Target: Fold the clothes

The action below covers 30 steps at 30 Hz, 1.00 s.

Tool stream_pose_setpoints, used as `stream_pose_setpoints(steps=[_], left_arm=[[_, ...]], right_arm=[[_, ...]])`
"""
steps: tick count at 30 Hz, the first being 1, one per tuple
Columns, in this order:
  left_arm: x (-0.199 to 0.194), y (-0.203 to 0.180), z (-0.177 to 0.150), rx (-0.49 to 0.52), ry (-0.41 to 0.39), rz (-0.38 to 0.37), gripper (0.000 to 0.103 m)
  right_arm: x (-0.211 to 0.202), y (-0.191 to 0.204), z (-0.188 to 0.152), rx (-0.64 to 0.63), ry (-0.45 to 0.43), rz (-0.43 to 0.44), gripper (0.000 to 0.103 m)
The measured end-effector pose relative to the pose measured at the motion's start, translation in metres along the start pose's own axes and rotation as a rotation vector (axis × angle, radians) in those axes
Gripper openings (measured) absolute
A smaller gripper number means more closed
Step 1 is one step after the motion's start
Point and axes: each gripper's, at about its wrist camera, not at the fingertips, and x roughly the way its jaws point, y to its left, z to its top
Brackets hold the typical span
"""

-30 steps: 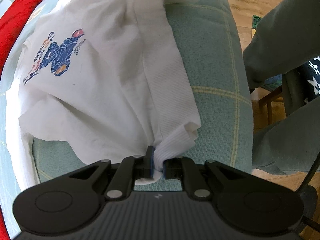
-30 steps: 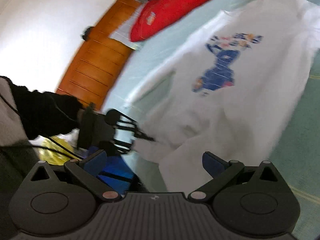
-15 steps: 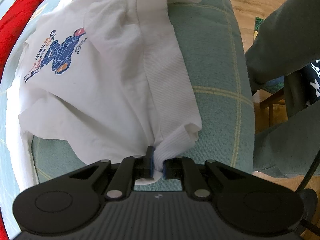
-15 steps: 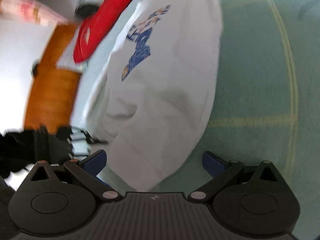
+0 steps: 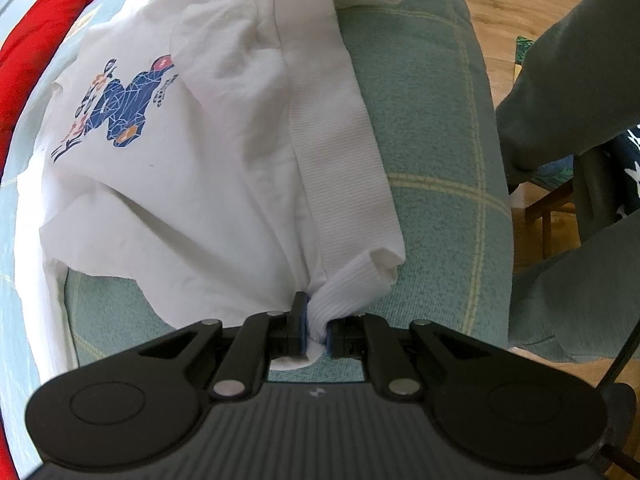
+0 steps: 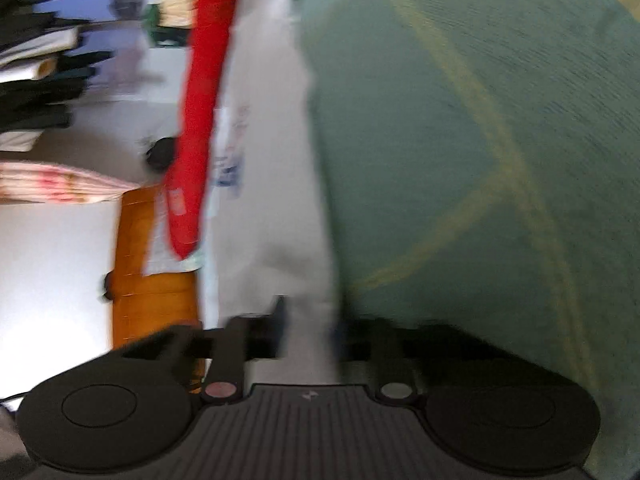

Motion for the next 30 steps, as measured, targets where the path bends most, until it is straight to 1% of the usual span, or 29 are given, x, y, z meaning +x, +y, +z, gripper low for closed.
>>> stream_pose_setpoints(steps=[2, 4, 6, 11, 14, 19, 21, 22, 24, 26, 27, 28, 29, 30], left_arm=[[0.0, 0.0, 0.0, 0.001, 0.001, 0.001, 0.007], [0.0, 0.0, 0.0, 0.008, 0.004, 0.003, 0.007], [0.0, 0.0, 0.001, 0.015, 0.006, 0.004, 0.006], [-0.007, -0.006, 0.0, 0.087, 0.002, 0.028, 0.006], [-0.013, -0.01, 0.001, 0.143, -0.003, 0.042, 0.006], [-0.024, -0.017, 0.011, 0.183, -0.049, 0.034, 0.006], [-0.024, -0.019, 0.014, 0.184, -0.057, 0.033, 0.006], [-0.023, -0.02, 0.015, 0.184, -0.06, 0.032, 0.006], [-0.019, -0.021, 0.012, 0.183, -0.046, 0.03, 0.006], [-0.016, -0.022, 0.009, 0.184, -0.034, 0.029, 0.006], [-0.015, -0.021, 0.009, 0.181, -0.033, 0.026, 0.006], [-0.015, -0.021, 0.009, 0.179, -0.032, 0.022, 0.006], [-0.014, -0.02, 0.009, 0.176, -0.03, 0.019, 0.006], [-0.013, -0.02, 0.01, 0.174, -0.029, 0.015, 0.006]], right_arm=[[0.003, 0.004, -0.003, -0.022, -0.019, -0.025, 0.005], [0.004, 0.007, -0.002, -0.01, -0.013, -0.041, 0.005], [0.007, 0.013, 0.002, -0.007, 0.01, -0.069, 0.005], [0.004, 0.041, 0.014, -0.104, 0.084, -0.175, 0.008], [-0.014, 0.055, 0.024, -0.173, 0.115, -0.233, 0.008], [-0.054, 0.066, 0.05, -0.29, 0.156, -0.387, 0.007], [-0.065, 0.06, 0.06, -0.279, 0.137, -0.426, 0.009], [-0.07, 0.055, 0.062, -0.254, 0.125, -0.414, 0.013], [-0.075, 0.045, 0.061, -0.193, 0.109, -0.344, 0.018], [-0.076, 0.039, 0.051, -0.156, 0.099, -0.28, 0.032], [-0.075, 0.037, 0.044, -0.141, 0.098, -0.254, 0.037], [-0.073, 0.036, 0.035, -0.128, 0.1, -0.233, 0.049], [-0.071, 0.033, 0.025, -0.11, 0.103, -0.219, 0.057], [-0.069, 0.029, 0.016, -0.089, 0.106, -0.212, 0.058]])
